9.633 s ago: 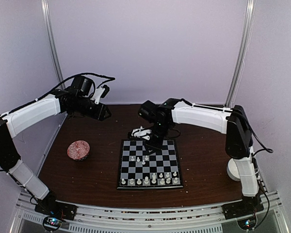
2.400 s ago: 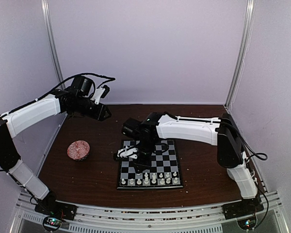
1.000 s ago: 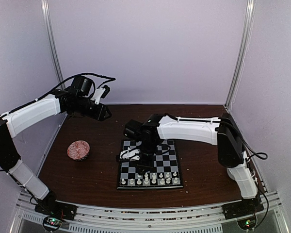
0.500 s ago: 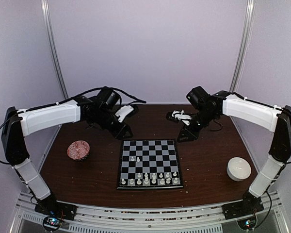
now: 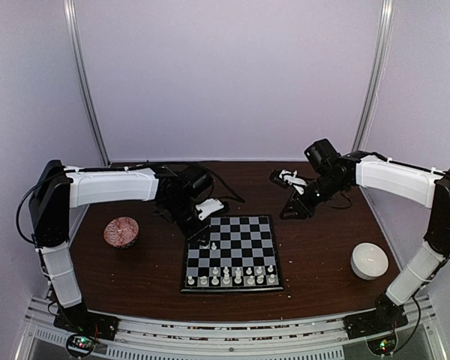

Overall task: Set up the chess pieces on the board
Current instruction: Pick up the pawn from the center of the board, then place the pawn on a2.

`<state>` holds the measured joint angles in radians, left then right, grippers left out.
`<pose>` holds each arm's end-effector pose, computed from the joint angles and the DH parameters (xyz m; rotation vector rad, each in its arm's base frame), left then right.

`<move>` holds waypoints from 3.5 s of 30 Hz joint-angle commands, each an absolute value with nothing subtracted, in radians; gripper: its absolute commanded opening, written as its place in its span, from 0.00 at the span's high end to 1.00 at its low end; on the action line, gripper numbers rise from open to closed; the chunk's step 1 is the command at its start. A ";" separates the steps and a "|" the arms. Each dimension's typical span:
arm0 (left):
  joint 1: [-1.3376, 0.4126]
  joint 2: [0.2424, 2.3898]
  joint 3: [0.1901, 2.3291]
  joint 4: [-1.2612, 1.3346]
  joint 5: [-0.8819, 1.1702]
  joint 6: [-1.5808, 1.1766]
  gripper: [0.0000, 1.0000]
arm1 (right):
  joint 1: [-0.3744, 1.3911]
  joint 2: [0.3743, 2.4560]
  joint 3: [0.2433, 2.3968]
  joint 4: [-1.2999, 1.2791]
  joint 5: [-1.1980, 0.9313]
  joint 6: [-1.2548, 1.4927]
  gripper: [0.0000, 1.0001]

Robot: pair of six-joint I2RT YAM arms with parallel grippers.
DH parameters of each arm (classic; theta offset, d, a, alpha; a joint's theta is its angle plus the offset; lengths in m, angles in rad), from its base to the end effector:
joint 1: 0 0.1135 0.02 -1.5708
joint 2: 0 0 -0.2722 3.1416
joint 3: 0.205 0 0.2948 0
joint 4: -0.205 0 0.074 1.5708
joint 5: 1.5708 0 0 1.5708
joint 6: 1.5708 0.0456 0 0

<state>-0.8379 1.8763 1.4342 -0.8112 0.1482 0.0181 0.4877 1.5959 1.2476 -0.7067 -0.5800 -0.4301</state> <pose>0.2797 -0.3208 0.1907 1.2286 2.6105 -0.3805 0.3186 0.1973 0.2460 -1.3047 2.1893 0.7771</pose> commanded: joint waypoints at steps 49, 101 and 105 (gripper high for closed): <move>-0.835 2.045 1.577 -0.873 0.087 0.070 0.98 | 0.375 1.537 1.203 -0.532 -0.327 -0.266 0.42; -0.911 1.838 1.321 -0.948 0.242 0.037 1.00 | 0.376 1.566 1.215 -0.553 -0.367 -0.279 0.42; -0.911 1.847 1.320 -0.948 0.248 0.038 1.00 | 0.375 1.572 1.221 -0.558 -0.379 -0.279 0.42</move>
